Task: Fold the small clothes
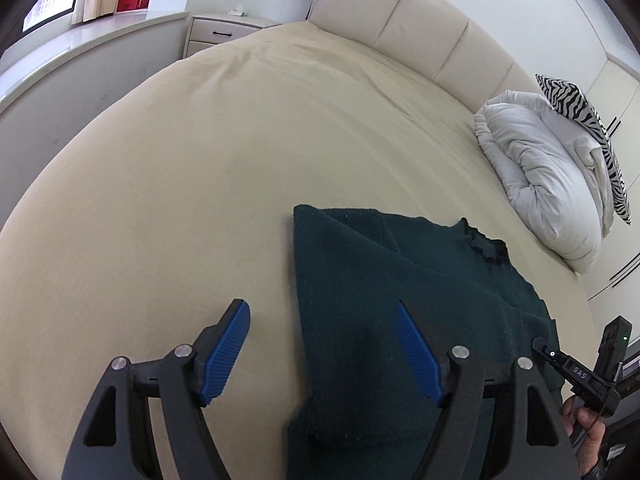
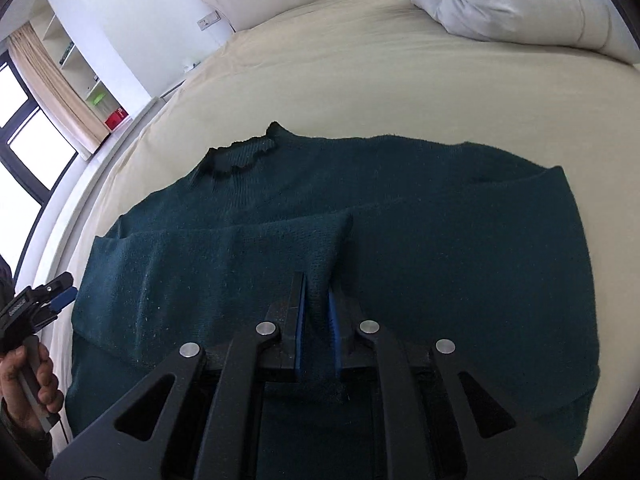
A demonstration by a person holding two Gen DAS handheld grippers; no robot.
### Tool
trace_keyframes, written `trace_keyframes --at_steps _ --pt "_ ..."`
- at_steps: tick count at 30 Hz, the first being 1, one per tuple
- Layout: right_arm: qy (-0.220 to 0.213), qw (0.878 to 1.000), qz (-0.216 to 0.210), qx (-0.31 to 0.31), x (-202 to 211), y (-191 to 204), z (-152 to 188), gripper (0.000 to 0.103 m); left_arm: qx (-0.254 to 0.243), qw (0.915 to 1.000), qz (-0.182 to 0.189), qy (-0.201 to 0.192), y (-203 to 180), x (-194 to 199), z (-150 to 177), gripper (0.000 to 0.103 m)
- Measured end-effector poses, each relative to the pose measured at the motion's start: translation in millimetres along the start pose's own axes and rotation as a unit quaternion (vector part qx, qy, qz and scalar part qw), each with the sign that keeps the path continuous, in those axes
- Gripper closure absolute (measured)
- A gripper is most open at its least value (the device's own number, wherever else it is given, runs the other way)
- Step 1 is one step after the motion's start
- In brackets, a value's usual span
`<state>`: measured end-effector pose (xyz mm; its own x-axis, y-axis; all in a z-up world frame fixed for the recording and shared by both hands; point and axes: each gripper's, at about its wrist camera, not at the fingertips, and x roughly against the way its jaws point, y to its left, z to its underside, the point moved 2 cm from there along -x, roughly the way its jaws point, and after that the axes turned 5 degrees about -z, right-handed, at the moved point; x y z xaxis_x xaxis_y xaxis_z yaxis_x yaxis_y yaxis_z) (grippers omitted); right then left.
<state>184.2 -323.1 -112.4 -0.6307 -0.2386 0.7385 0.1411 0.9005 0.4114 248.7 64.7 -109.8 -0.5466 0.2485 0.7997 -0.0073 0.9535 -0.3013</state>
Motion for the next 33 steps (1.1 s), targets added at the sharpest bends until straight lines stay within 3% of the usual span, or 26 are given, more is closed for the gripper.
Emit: trace_keyframes --at_steps 2,4,5,6,7,8,12,13,15,20,24,26,29,31,33 --pt "-0.006 1.000 -0.016 -0.013 1.2 -4.5 0.9 0.087 -0.005 1.0000 -0.003 0.005 -2.3 -10.3 -4.3 0.027" --pt "-0.009 0.999 -0.033 -0.028 3.2 -8.7 6.6 0.077 -0.013 0.9998 -0.012 0.008 -4.0 -20.5 -8.1 0.036" --pt "-0.009 0.998 -0.044 -0.036 4.2 -10.1 6.5 0.074 -0.014 0.9997 -0.017 0.008 -3.5 -22.9 -10.7 0.050" --pt "-0.009 0.998 -0.049 -0.039 2.5 -10.5 6.3 0.074 -0.013 0.9997 -0.021 0.008 -2.4 -24.7 -13.5 0.057" --pt "-0.007 0.998 -0.050 -0.037 1.8 -9.9 6.1 0.073 -0.011 0.9997 -0.020 0.009 -0.2 -26.5 -16.2 0.077" --pt "-0.005 0.998 -0.049 -0.029 0.7 -8.0 7.4 0.074 -0.010 0.9996 -0.020 0.015 1.1 -28.7 -17.6 0.090" --pt "-0.003 1.000 -0.015 0.005 -8.1 5.9 8.0 0.082 -0.042 0.9985 -0.034 0.003 -3.4 -28.0 -12.9 0.095" --pt "-0.003 1.000 -0.007 0.007 -7.4 7.6 8.4 0.090 -0.050 0.9980 -0.037 -0.001 -4.5 -26.5 -12.2 0.095" --pt "-0.004 1.000 0.003 0.007 -5.2 11.6 8.5 0.095 -0.052 0.9980 -0.038 -0.002 -1.8 -24.7 -14.0 0.096" --pt "-0.012 1.000 0.000 0.006 8.1 23.9 8.2 0.096 -0.030 0.9991 -0.030 -0.005 12.6 -26.8 -17.1 0.095" --pt "0.020 1.000 0.014 0.000 -14.3 15.1 11.2 0.096 -0.025 0.9994 -0.023 -0.010 18.8 -27.7 -13.3 0.095" --pt "0.018 1.000 -0.001 -0.025 -11.4 10.7 9.4 0.096 -0.019 0.9997 -0.015 -0.008 21.2 -26.6 -14.5 0.095" --pt "0.025 1.000 0.007 -0.009 -9.7 16.0 10.8 0.094 -0.009 1.0000 0.002 0.000 23.3 -15.5 -13.3 0.090" --pt "0.022 1.000 0.002 -0.017 -6.6 14.9 10.3 0.092 -0.007 0.9999 0.012 0.001 23.0 -0.1 -8.8 0.081" --pt "0.017 0.999 -0.017 -0.046 -4.1 9.5 8.7 0.090 -0.010 0.9997 0.023 -0.006 19.4 19.4 -0.1 0.044"
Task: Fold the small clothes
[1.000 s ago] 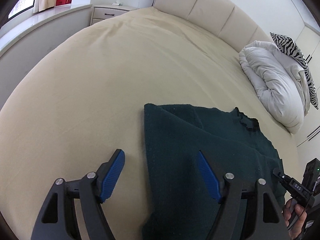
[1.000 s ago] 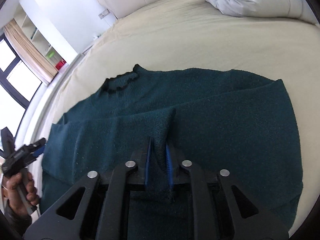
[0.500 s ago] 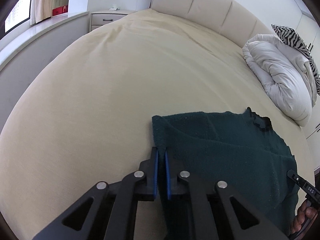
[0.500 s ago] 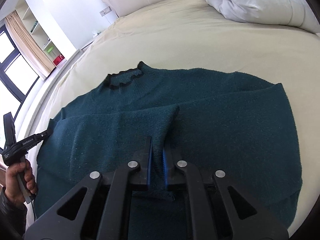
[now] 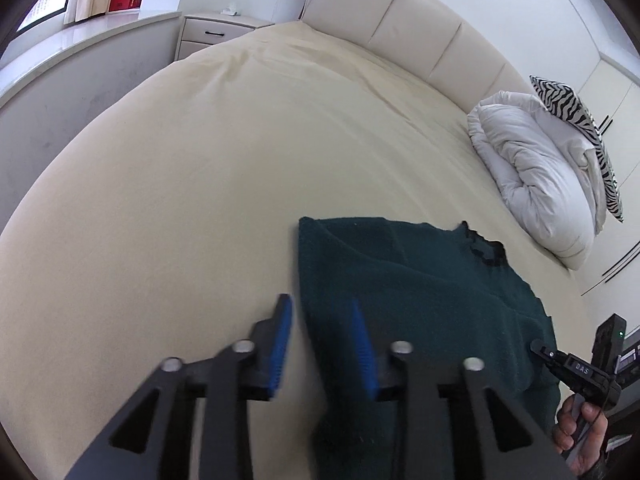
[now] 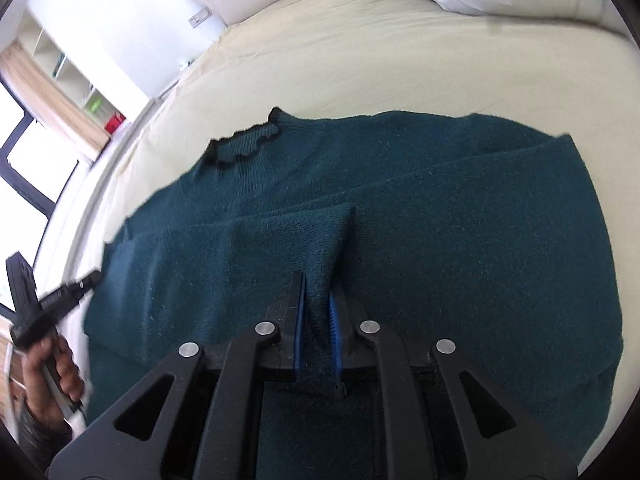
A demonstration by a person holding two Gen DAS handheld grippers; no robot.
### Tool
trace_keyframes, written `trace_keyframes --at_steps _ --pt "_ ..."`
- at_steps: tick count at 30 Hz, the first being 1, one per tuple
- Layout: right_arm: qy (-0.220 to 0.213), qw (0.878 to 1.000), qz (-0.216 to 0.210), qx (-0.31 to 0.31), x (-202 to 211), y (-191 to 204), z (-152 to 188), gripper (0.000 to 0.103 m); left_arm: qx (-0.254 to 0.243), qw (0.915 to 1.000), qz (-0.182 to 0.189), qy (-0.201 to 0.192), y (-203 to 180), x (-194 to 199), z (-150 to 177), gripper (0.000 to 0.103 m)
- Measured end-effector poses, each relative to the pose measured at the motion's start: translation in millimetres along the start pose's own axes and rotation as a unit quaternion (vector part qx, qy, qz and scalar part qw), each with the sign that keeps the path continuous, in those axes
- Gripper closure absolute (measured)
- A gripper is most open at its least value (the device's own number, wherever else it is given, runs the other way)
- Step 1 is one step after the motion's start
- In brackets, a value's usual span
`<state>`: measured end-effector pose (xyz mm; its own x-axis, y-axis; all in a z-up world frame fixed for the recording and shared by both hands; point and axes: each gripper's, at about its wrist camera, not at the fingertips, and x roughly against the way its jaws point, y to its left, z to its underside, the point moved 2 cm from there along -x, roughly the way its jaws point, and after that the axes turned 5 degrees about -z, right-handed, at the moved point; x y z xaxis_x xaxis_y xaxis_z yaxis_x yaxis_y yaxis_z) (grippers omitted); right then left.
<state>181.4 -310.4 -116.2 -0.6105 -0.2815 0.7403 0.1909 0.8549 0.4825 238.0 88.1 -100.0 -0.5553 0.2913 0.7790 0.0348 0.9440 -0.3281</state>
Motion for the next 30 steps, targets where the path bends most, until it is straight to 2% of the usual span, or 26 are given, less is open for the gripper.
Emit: trace_keyframes --at_steps 2,5,6,8,10,12,14,15,19,22,27,30 --pt "-0.008 0.999 -0.029 -0.028 5.8 -5.4 0.6 0.076 -0.020 0.9997 -0.012 -0.010 -6.6 12.9 7.5 0.034" --pt "-0.021 0.998 -0.044 -0.040 13.0 -6.3 4.6 0.066 -0.043 0.9986 -0.027 0.011 -13.9 12.1 20.2 0.036" --pt "-0.020 0.998 -0.043 -0.037 12.6 -5.3 5.8 0.065 -0.057 0.9974 -0.036 0.023 -17.0 4.8 26.5 0.052" --pt "-0.007 0.999 -0.028 -0.024 6.1 -1.1 8.4 0.065 -0.068 0.9960 -0.041 0.041 -18.9 -6.1 34.2 0.075" --pt "0.002 1.000 -0.003 0.004 -0.4 6.1 10.1 0.065 -0.062 0.9966 -0.040 0.037 -17.4 -9.3 38.2 0.083" --pt "0.004 0.999 0.020 0.026 -3.9 10.2 11.0 0.070 -0.058 0.9971 -0.037 0.034 -16.5 -8.2 38.6 0.091" --pt "0.006 0.999 0.043 0.031 -3.2 8.9 10.0 0.090 -0.065 0.9967 -0.038 0.031 -17.1 -5.8 38.9 0.094" --pt "0.004 0.999 0.046 0.025 -0.1 5.5 10.0 0.094 -0.069 0.9964 -0.038 0.032 -17.5 -4.5 39.2 0.095" --pt "-0.008 0.999 0.039 0.014 9.6 4.0 8.8 0.096 -0.066 0.9967 -0.039 0.028 -13.0 -1.7 39.8 0.095" --pt "0.001 0.998 0.051 0.023 -2.2 2.7 10.9 0.096 -0.055 0.9975 -0.037 0.026 -8.2 -8.1 43.2 0.095" --pt "-0.001 0.999 0.034 0.008 -6.7 -8.8 11.7 0.097 -0.053 0.9977 -0.034 0.027 -8.1 -9.9 42.1 0.094" --pt "0.003 1.000 0.030 0.003 -5.4 -9.6 12.3 0.097 -0.057 0.9973 -0.040 0.023 -10.8 -9.5 42.4 0.090"
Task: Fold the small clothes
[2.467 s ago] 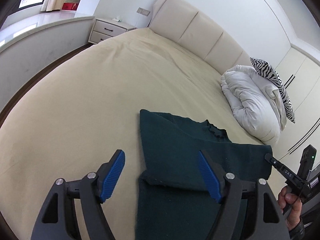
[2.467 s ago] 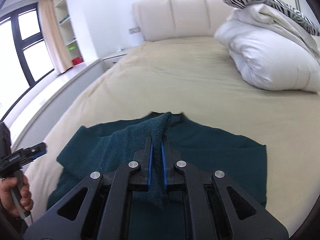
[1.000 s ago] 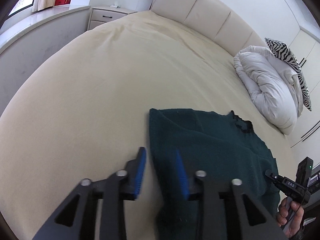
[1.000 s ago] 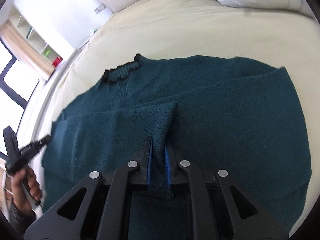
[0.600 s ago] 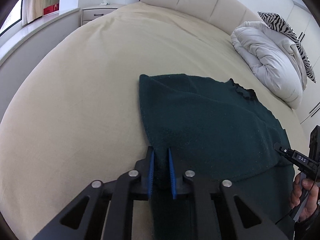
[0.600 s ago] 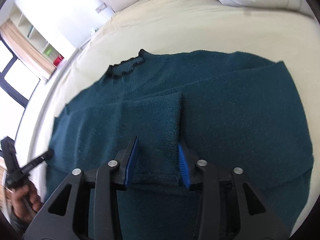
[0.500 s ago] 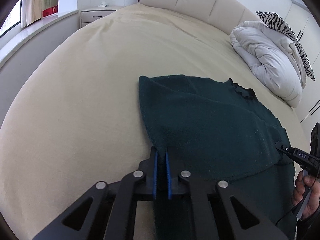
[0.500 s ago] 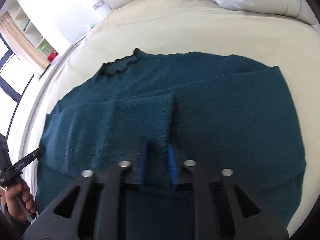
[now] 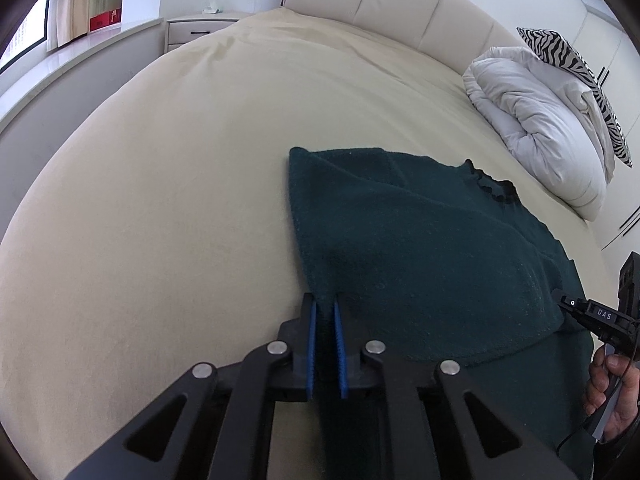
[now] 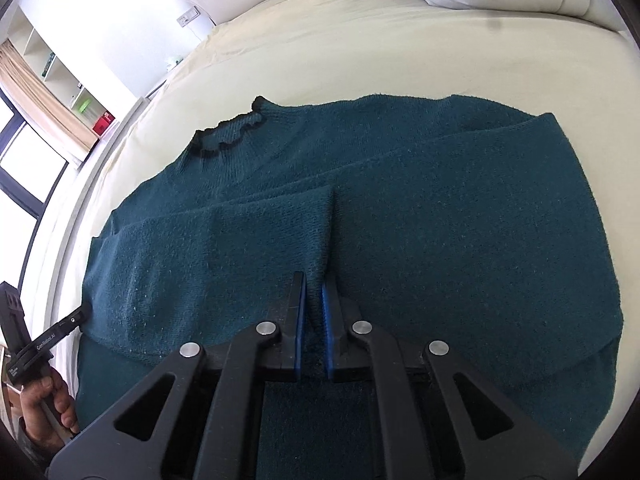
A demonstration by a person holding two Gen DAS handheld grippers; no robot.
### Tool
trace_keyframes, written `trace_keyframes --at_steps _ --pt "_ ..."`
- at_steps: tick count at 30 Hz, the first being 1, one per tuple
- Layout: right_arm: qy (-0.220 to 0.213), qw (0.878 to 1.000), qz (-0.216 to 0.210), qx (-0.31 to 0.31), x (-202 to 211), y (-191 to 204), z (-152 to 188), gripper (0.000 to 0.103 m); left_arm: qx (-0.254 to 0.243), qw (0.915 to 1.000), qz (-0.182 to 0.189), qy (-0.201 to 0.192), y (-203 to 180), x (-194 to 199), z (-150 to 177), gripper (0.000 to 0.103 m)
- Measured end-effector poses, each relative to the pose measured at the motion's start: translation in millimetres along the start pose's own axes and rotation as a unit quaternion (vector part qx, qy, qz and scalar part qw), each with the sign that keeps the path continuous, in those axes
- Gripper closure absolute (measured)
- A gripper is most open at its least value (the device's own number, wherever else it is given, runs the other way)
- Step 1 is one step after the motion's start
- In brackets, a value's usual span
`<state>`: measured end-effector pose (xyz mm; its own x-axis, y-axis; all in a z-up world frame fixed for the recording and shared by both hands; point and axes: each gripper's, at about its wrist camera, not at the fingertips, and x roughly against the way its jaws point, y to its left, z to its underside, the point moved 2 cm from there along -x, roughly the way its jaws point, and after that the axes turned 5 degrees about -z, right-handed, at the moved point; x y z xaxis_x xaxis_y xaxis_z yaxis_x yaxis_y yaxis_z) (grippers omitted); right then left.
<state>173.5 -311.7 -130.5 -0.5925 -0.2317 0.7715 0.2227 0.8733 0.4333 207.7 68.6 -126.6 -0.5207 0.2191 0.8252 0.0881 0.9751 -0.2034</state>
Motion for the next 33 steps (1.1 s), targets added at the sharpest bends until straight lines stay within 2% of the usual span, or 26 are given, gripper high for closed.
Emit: trace_keyframes --at_steps 2,4,6,9,12,13,14,18,23,26,33 --pt "0.005 1.000 -0.005 -0.007 0.7 -1.7 -0.2 0.097 0.004 1.0000 0.006 -0.003 0.4 2.2 -1.0 0.086" --pt "0.008 1.000 -0.012 -0.016 1.3 -4.0 -0.9 0.095 0.012 0.9998 0.014 -0.006 3.5 5.9 -1.9 0.077" --pt "0.008 0.999 -0.018 -0.027 6.4 -7.0 -0.7 0.093 0.020 0.9995 0.022 -0.007 7.2 11.9 -0.6 0.062" --pt "-0.009 0.998 -0.028 -0.051 23.7 -14.9 2.7 0.085 0.030 0.9993 0.018 -0.014 15.2 30.6 6.2 0.051" --pt "-0.048 0.996 -0.034 -0.060 57.0 -23.1 12.0 0.067 0.047 0.9982 0.026 -0.026 26.3 55.4 20.0 0.047" --pt "-0.066 0.995 -0.035 -0.060 72.0 -26.0 16.3 0.056 0.052 0.9976 0.035 -0.029 29.3 65.8 28.4 0.047" --pt "-0.086 0.994 -0.033 -0.056 89.1 -27.7 22.6 0.053 0.055 0.9972 0.042 -0.029 31.8 73.8 36.4 0.046" --pt "-0.110 0.993 -0.021 -0.025 138.2 -30.0 51.8 0.053 0.055 0.9958 0.070 -0.020 35.8 106.6 77.1 0.041" --pt "-0.091 0.995 -0.028 -0.005 184.7 -36.8 103.2 0.053 0.051 0.9927 0.108 0.017 39.3 138.0 132.0 0.036" --pt "-0.073 0.996 -0.050 0.000 208.0 -43.8 135.5 0.053 0.069 0.9852 0.147 0.052 45.8 149.3 163.4 0.036" --pt "-0.021 0.995 -0.100 -0.019 233.4 -60.7 198.6 0.053 0.084 0.9706 0.196 0.112 55.0 163.8 218.5 0.036"
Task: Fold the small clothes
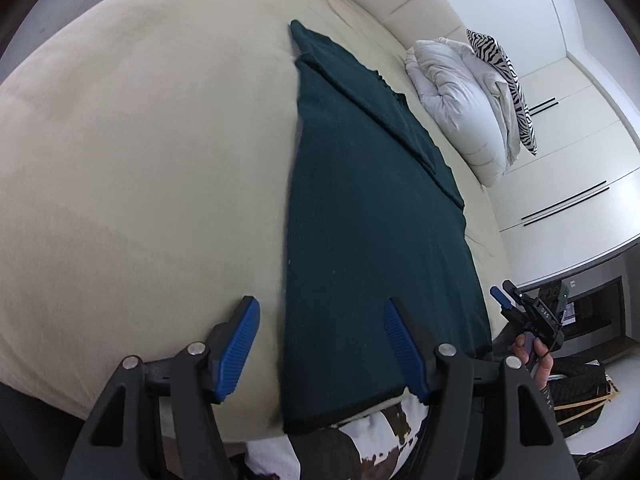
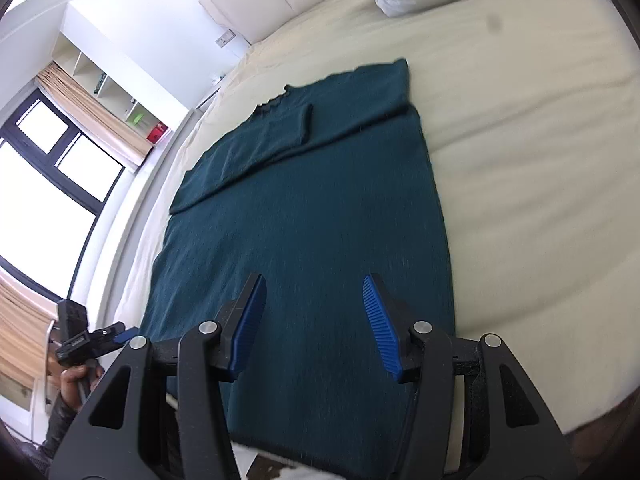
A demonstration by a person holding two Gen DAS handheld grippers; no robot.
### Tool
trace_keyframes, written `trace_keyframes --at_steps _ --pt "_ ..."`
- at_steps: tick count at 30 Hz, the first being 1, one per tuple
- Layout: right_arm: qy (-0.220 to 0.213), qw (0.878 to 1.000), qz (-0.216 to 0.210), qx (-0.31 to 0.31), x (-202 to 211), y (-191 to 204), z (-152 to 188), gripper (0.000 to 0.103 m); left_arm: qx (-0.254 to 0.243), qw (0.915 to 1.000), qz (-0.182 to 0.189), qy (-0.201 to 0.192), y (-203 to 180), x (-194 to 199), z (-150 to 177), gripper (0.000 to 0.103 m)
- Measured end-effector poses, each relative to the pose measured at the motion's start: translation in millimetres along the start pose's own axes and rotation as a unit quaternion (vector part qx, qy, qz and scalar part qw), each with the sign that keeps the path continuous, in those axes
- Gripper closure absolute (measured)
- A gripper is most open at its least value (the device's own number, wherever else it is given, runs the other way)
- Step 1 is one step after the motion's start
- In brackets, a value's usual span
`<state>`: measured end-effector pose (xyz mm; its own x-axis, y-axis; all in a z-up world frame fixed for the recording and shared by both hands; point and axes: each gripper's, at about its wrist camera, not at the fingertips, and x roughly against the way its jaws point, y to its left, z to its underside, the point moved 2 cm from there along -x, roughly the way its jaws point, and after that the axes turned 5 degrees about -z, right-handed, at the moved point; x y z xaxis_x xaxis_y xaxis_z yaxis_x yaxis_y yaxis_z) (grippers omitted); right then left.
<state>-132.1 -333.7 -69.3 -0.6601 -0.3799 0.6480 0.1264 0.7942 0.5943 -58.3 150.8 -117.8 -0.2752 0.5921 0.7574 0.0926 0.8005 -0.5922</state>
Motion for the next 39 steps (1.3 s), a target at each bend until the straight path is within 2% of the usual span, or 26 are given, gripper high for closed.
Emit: trace_keyframes --at_steps 8,10,12,16,19,26,30,35,39 --pt "0.014 0.998 -0.023 -0.060 27.2 -27.3 40.1 0.053 0.011 0.9979 0.041 0.048 -2.5 -7.3 11.7 0.038" --pt "0.011 0.997 -0.023 -0.066 38.2 -34.2 43.6 0.053 0.012 0.9975 0.044 0.054 -3.9 -8.9 14.0 0.043" --pt "0.010 0.997 -0.024 -0.077 49.0 -42.2 46.4 0.053 0.015 0.9974 0.042 0.057 -2.4 -9.5 16.5 0.053" --pt "0.015 0.995 -0.015 -0.098 63.2 -59.1 49.1 0.053 0.020 0.9972 0.040 0.059 0.9 -8.7 17.2 0.061" --pt "0.031 0.992 -0.012 -0.120 67.0 -71.5 53.0 0.053 0.022 0.9972 0.036 0.061 1.2 -10.0 16.9 0.069" --pt "0.076 0.986 -0.020 -0.145 60.2 -82.8 55.9 0.053 0.019 0.9970 0.028 0.069 -0.8 -15.6 20.5 0.093" --pt "0.106 0.980 -0.029 -0.165 49.4 -82.2 57.1 0.053 0.018 0.9970 0.027 0.070 1.9 -13.7 23.6 0.094" --pt "0.150 0.973 -0.015 -0.176 38.6 -79.2 64.3 0.056 0.015 0.9971 0.027 0.070 3.4 -11.7 24.3 0.095" --pt "0.149 0.972 -0.017 -0.182 37.1 -77.6 70.0 0.057 0.012 0.9971 0.027 0.070 2.8 -12.2 25.2 0.095"
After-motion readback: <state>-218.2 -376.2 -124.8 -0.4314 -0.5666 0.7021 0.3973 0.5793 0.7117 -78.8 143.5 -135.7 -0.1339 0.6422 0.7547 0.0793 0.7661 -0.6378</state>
